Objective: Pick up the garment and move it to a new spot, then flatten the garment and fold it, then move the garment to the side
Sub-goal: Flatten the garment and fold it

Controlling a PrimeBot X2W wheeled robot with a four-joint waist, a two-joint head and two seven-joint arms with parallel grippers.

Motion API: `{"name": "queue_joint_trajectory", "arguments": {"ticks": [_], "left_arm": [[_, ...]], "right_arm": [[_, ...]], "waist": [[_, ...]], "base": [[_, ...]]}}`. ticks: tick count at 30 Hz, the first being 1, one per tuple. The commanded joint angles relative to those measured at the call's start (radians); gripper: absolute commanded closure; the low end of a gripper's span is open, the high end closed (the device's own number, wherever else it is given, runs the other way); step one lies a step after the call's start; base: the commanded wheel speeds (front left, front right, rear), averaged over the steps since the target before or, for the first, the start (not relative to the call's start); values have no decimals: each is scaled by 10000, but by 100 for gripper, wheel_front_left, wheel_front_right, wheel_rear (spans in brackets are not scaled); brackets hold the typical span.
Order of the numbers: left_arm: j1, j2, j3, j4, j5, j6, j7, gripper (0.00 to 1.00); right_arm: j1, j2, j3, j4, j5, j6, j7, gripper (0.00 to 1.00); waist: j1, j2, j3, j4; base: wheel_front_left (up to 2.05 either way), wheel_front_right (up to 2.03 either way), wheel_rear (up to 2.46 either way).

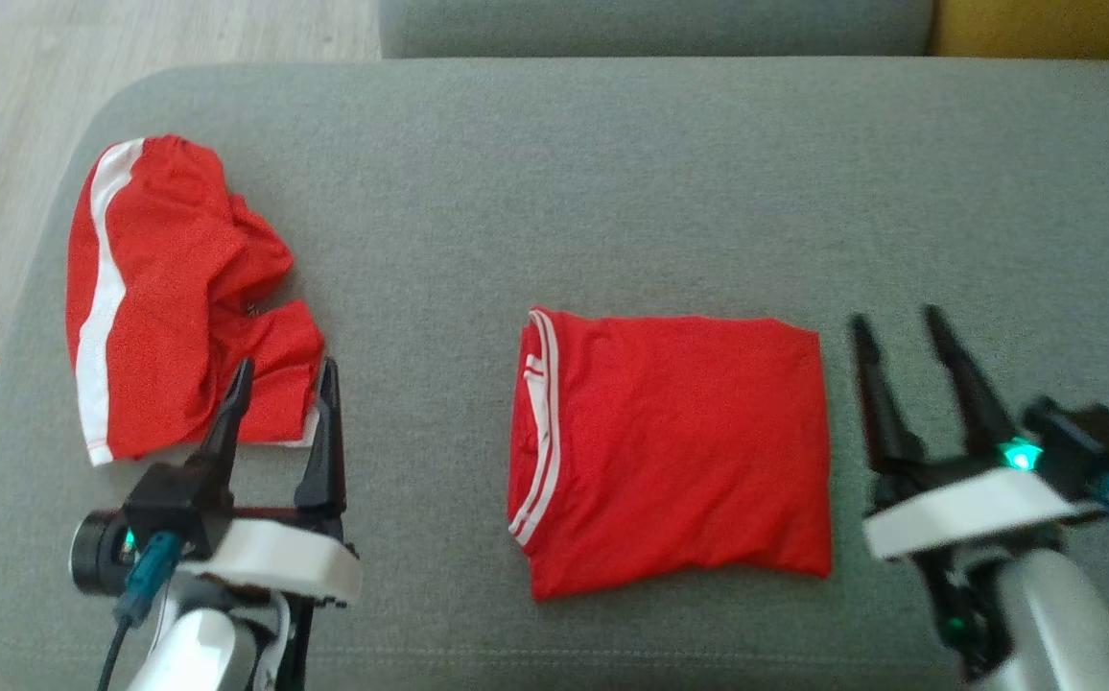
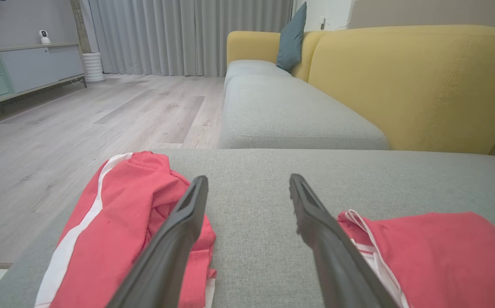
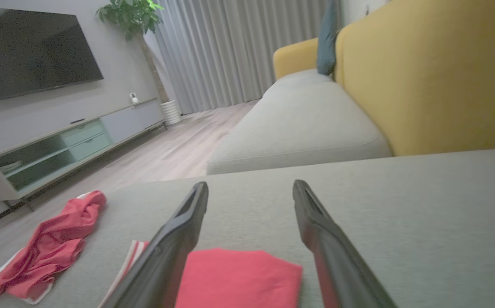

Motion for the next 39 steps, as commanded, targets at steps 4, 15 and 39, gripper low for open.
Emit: {"name": "queue_joint_trajectory", "arguments": {"ticks": [4,15,39], "left_arm": [[-91,387,474,-290,38,-80,-115,0],[584,613,615,-38,55,-202,-129,0],[832,604,558,100,76,-124,-132,0]], "right_arm": [[664,-92,-783,-1300,-527,39,402,0],[2161,51,-1463,-2747,-891,39,1437,0],[2708,184,-1492,-3188,-1026,39,2006,0]], "waist": [[0,0,-272,-222],[0,0,-1029,-499],[0,0,-1307,-558]], "base": [[0,0,0],[0,0,0],[0,0,0]]}}
